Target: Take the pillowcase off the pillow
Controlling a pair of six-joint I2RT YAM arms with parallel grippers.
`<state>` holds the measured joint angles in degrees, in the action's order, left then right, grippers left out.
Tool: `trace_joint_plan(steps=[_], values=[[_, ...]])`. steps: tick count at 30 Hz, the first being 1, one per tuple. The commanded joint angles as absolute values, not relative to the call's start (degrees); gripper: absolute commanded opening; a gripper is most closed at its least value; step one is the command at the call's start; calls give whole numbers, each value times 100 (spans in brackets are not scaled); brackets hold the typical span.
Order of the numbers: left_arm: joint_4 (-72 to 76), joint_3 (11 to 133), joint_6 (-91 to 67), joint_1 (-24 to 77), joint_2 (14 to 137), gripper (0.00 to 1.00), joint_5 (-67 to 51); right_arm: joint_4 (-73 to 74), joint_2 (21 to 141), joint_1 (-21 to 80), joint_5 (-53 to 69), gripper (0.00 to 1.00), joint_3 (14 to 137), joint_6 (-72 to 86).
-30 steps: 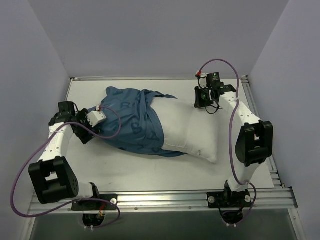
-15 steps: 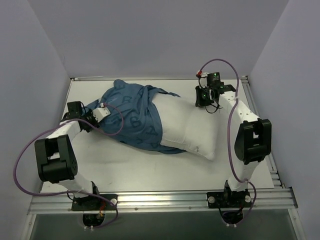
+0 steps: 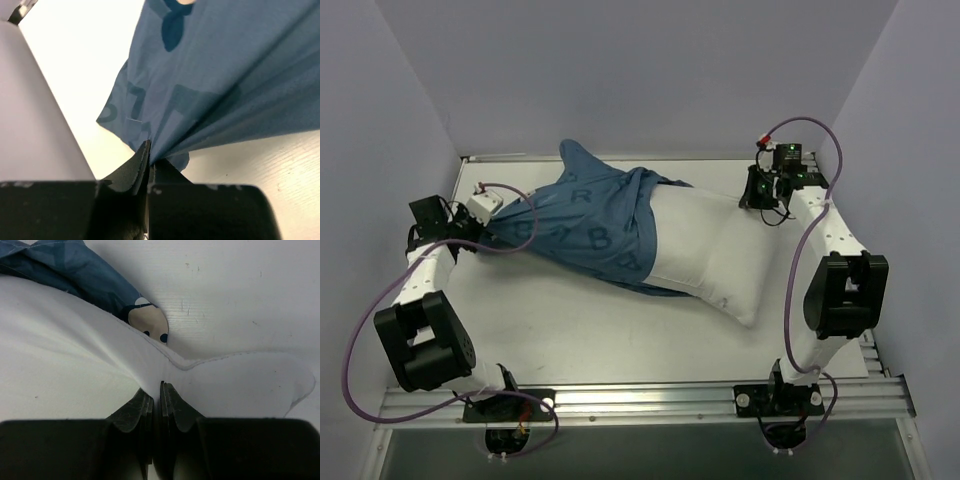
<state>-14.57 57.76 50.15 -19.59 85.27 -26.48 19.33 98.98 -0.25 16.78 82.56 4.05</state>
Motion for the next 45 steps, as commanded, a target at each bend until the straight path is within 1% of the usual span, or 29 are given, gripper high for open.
trace_joint_plan(steps=[1, 3, 4, 5, 7, 10, 13, 14, 15, 16, 17, 18, 20, 21, 22, 26, 27, 29, 30, 31, 34, 37, 41, 43, 45], values=[[-1063, 6302, 4966, -2900, 8253, 2, -1389, 1731, 9457, -738, -185, 0, 8428, 211], [-1422, 6459, 4992, -2909, 8104, 2, -1580, 1697, 9405, -730, 305, 0, 8455, 246], [-1667, 6451, 5010, -2848, 7982, 2, -1860, 1653, 9387, -625, 412, 0, 8412, 342], [-1609, 6373, 4940, -2761, 7815, 2, -2081, 1626, 9361, -528, 430, 0, 8394, 343], [-1364, 6092, 4704, -2497, 7384, 2, -1847, 1696, 9290, -344, 107, 0, 8411, 273], [-1432, 6152, 4440, -2364, 7190, 2, -1670, 1767, 9080, -570, -253, 0, 8446, 281], [-1878, 6415, 4403, -2364, 7146, 2, -1652, 1705, 8877, -659, -98, 0, 8490, 430], [-2037, 6486, 4342, -2303, 7050, 2, -1722, 1809, 8894, -546, -62, 24, 8595, 483], [-2187, 6556, 4272, -2242, 6988, 2, -1801, 1880, 8895, -432, -53, 42, 8648, 492], [-2502, 6696, 4132, -2172, 6926, 2, -1802, 1959, 8895, -257, -183, 53, 8683, 475], [-2661, 6749, 4079, -2093, 6795, 2, -1810, 2090, 8851, 224, -393, 65, 8675, 449], [-2785, 6785, 4035, -1953, 6716, 2, -1828, 2153, 8798, 481, -561, 69, 8649, 379], [-2944, 6741, 3877, -1890, 6523, 2, -1942, 2345, 8641, 929, -824, 88, 8561, 290], [-2953, 6724, 3824, -1890, 6495, 2, -1968, 2442, 8579, 1262, -896, 89, 8482, 342], [-2953, 6706, 3780, -1890, 6469, 2, -1943, 2513, 8509, 1387, -879, 89, 8429, 386], [-2926, 6697, 3718, -1890, 6478, 2, -1802, 2733, 8035, 2029, -370, 89, 8052, 992], [-2953, 6706, 3700, -1890, 6469, 2, -1810, 2733, 7998, 2465, -439, 99, 7981, 1167], [-2988, 6732, 3621, -1890, 6425, 2, -1880, 2768, 8076, 2977, -632, 100, 7989, 1467], [-2997, 6767, 3578, -1890, 6407, 2, -1898, 2777, 8155, 3214, -929, 100, 8050, 1555], [-3032, 6785, 3551, -1890, 6399, 2, -1916, 2716, 8235, 3608, -1010, 100, 8146, 1643], [-3085, 6847, 3551, -1890, 6355, 2, -1916, 2558, 8647, 3893, -1002, 100, 8104, 1784], [-3094, 6829, 3630, -1881, 6302, 2, -1837, 2111, 9069, 3920, -774, 100, 7639, 1925], [-3103, 6829, 3612, -1890, 6302, 2, -1819, 1488, 9999, 3902, -712, 100, 6578, 2074], [-3103, 6820, 3595, -1890, 6293, 2, -1846, 1005, 10343, 3902, -677, 100, 6224, 2170], [-3094, 6829, 3577, -1890, 6311, 2, -1837, 827, 10572, 3876, -633, 100, 5925, 2223]])
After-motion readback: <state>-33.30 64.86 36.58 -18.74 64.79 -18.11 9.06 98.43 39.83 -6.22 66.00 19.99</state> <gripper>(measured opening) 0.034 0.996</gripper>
